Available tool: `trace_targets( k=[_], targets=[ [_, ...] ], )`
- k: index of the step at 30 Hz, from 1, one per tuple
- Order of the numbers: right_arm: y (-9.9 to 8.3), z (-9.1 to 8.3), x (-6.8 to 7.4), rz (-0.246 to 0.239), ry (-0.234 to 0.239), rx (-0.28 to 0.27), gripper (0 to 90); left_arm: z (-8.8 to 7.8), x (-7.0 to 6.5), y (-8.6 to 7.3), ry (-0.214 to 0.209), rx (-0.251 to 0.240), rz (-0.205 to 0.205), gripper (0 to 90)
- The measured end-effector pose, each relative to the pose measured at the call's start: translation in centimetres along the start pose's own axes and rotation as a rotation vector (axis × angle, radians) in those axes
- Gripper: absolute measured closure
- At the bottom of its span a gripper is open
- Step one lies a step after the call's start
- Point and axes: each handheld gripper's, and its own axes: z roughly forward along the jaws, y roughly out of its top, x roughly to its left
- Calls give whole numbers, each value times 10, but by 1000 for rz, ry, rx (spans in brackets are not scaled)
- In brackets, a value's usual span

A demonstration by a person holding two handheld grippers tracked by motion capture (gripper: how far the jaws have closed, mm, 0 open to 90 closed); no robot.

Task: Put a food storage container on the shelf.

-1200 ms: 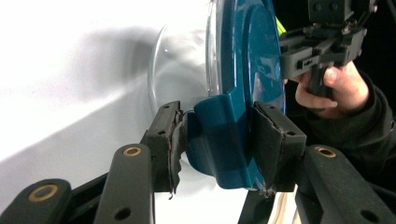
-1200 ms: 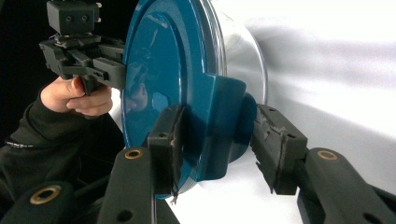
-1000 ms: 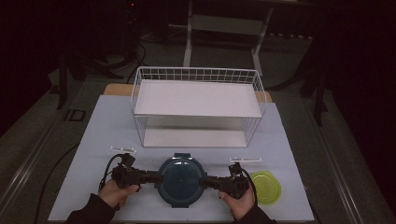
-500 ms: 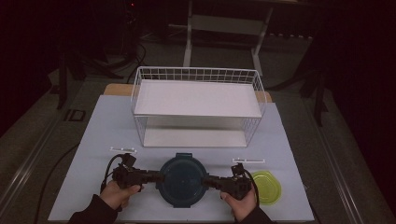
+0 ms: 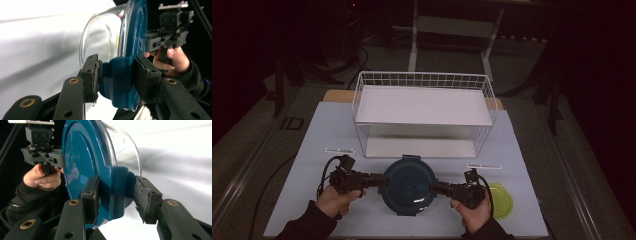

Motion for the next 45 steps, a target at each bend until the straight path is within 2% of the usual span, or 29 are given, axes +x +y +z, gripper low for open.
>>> trace_targets(
  k=[2, 3, 7, 19, 24, 25, 26, 27, 32, 36, 45],
  targets=[
    [11, -8, 10, -21, -3, -23, 565, -4, -9, 13, -10, -19, 18, 572],
    [11, -8, 10, -21, -3, -23, 565, -4, -9, 13, -10, -19, 18, 573],
    [24, -20, 21, -51, -3, -59, 565, -8, -23, 30, -19, -40, 53, 574],
    [55, -41, 38, -86, -10, -111, 567, -12, -41, 63, -29, -68, 85, 575],
    [78, -49, 47, -108, -7, -144, 567, -17, -50, 82, -29, -95, 93, 575],
    [78, -49, 47, -108, -7, -144, 567, -17, -50, 82, -29, -95, 93, 575],
    [87, -52, 49, -108, -8, -152, 567, -17, -51, 85, -31, -96, 92, 575],
    [87, -52, 49, -108, -8, -152, 567, -17, -51, 88, -35, -99, 90, 575],
    [110, -57, 56, -122, -15, -164, 568, -19, -52, 101, -40, -117, 89, 575],
    [123, -57, 57, -121, -12, -167, 568, -21, -53, 113, -32, -139, 82, 575],
    [150, -56, 57, -116, -14, -170, 567, -24, -51, 135, -28, -153, 82, 574]
  ],
)
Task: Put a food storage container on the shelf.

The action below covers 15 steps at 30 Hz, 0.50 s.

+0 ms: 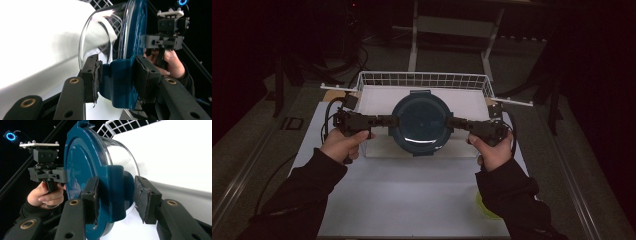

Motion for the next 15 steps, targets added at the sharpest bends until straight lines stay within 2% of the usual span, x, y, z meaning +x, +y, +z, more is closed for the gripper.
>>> trace_targets(
  k=[1, 6, 9, 15],
  targets=[
    [3, 0, -1, 3, 1, -5, 567, 1, 1, 7, 3, -2, 1, 574],
    [17, 0, -5, 7, -3, -19, 568, 6, 3, 20, 0, 5, -4, 573],
    [25, 2, -10, 20, -11, -30, 568, 12, 10, 32, 1, 2, -15, 572],
    [34, 5, -21, 52, -21, -55, 568, 20, 19, 43, 4, -4, -32, 570]
  ],
)
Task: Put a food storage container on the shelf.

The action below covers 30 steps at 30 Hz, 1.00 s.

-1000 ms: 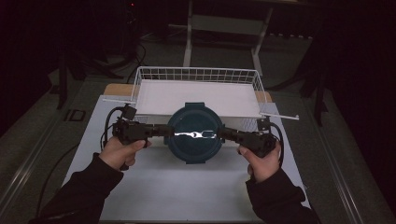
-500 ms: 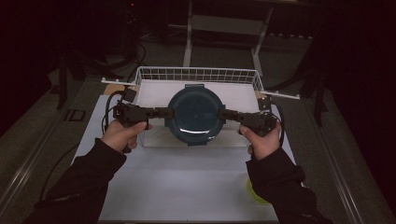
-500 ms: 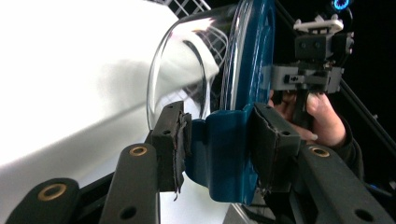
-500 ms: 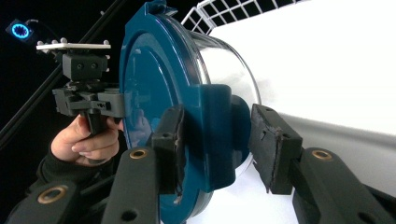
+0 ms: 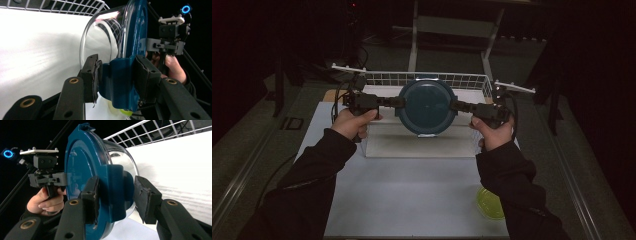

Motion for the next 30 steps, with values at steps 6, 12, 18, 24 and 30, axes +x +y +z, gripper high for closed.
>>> trace_targets(
  k=[6, 12, 18, 24, 30],
  targets=[
    [7, 6, -5, 24, -24, 3, 568, 6, 12, 5, 7, -17, -37, 566],
    [12, 10, -8, 44, -39, -4, 566, 8, 16, 9, 14, -25, -50, 561],
    [19, 14, -10, 51, -89, 3, 566, 13, 20, 16, 19, -23, -63, 558],
    [22, 17, -14, 63, -131, 0, 672, 17, 28, 21, 28, -27, -115, 551],
    [21, 23, -19, 85, -119, -4, 648, 19, 37, 18, 43, -53, -135, 618]
  ],
)
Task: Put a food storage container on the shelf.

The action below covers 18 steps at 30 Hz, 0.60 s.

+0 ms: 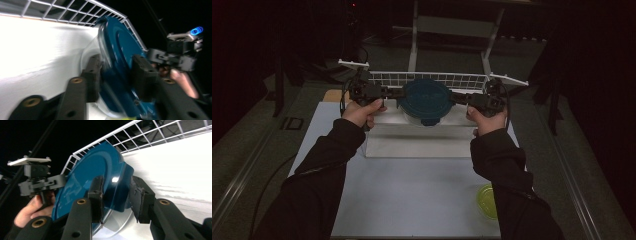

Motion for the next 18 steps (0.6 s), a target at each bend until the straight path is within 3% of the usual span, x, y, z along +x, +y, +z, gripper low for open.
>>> trace_targets(
  k=[5, 10, 13, 14, 16, 18],
  targets=[
    [1, 2, 2, -2, -19, 3, 641, 0, 0, 0, 3, -6, 8, 608],
    [2, 3, 5, -19, -41, -1, 643, -1, -2, -2, 24, -27, 38, 533],
    [2, 0, 9, -46, -53, 1, 609, -7, -10, -5, 47, -57, 100, 476],
    [1, -3, 11, -61, -63, -6, 605, -7, -10, -5, 47, -57, 100, 463],
    [1, -6, 14, -88, -80, -7, 601, -12, -16, -9, 64, -72, 155, 385],
    [-1, -10, 17, -106, -80, -13, 602, -16, -20, -12, 76, -80, 194, 366]
  ],
)
